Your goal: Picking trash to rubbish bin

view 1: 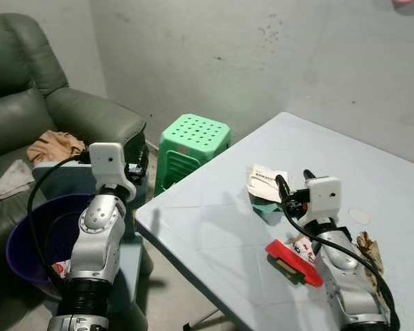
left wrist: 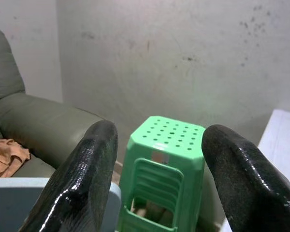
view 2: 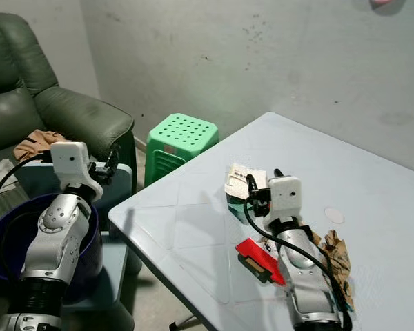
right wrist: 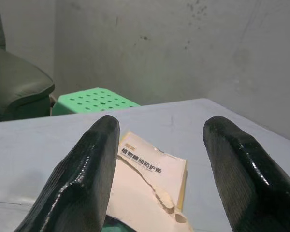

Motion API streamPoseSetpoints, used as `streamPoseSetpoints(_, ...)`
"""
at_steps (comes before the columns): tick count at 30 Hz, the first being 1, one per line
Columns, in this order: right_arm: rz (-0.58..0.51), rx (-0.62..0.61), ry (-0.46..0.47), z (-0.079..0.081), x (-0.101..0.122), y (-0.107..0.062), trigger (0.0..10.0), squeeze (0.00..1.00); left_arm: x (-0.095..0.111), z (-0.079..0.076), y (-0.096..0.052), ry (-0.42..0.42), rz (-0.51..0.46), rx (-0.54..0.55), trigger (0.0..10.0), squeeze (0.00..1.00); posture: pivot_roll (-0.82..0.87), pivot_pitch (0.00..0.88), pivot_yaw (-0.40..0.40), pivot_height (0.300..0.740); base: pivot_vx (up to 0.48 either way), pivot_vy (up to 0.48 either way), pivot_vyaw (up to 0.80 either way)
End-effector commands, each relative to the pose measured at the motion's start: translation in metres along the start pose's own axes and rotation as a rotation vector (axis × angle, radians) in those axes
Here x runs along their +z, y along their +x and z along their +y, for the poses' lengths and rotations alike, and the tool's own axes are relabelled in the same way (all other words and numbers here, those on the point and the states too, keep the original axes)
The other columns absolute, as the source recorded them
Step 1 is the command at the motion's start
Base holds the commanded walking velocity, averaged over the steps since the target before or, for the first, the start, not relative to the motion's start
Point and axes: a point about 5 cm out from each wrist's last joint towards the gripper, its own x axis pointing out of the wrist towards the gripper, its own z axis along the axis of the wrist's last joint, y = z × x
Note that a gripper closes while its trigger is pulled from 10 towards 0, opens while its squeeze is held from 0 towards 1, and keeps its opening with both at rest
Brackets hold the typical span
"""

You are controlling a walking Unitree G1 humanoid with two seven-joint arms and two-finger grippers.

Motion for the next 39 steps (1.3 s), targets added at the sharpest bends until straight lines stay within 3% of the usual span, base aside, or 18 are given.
streamPoseSetpoints(1, 0.005, -0.006, -0.024, -0.007, 0.003, 0.002, 10.0, 0.00, 0.005, -0.008, 0.001, 0.006, -0.008, -0.046, 10.0, 0.00, 0.05, 0.000, -0.057, 0.740, 0.000, 0.000, 0.00)
streamPoseSetpoints(5, 0.005, 0.050, -0.040, -0.007, 0.004, 0.000, 10.0, 0.00, 0.004, -0.015, 0.000, -0.013, -0.003, -0.089, 10.0, 0.00, 0.05, 0.000, -0.056, 0.740, 0.000, 0.000, 0.00)
streamPoseSetpoints(8, 0.010, 0.196, -0.089, -0.002, 0.001, -0.007, 10.0, 0.00, 0.004, -0.024, -0.003, -0.013, -0.003, -0.164, 10.0, 0.00, 0.05, 0.000, -0.058, 0.740, 0.000, 0.000, 0.00)
streamPoseSetpoints(12, 0.015, 0.281, -0.153, -0.005, 0.001, -0.010, 10.0, 0.00, 0.004, -0.033, -0.006, 0.007, 0.004, -0.239, 10.0, 0.00, 0.05, 0.000, -0.058, 0.740, 0.000, 0.000, 0.00)
streamPoseSetpoints(22, 0.018, 0.225, -0.246, -0.012, 0.008, 0.001, 10.0, 0.00, 0.008, -0.049, -0.009, -0.005, -0.004, -0.325, 10.0, 0.00, 0.06, 0.000, -0.064, 0.740, 0.000, 0.000, 0.00)
streamPoseSetpoints(32, 0.024, 0.366, -0.470, -0.008, 0.002, -0.003, 10.0, 0.00, 0.010, -0.062, -0.011, -0.015, -0.001, -0.386, 10.0, 0.00, 0.05, 0.000, -0.066, 0.740, 0.000, 0.000, 0.00)
streamPoseSetpoints(39, 0.076, 0.458, -0.518, -0.007, -0.010, -0.014, 10.0, 0.00, 0.009, -0.063, -0.014, -0.037, 0.004, -0.378, 10.0, 0.00, 0.06, 0.000, -0.072, 0.740, 0.000, 0.000, 0.00)
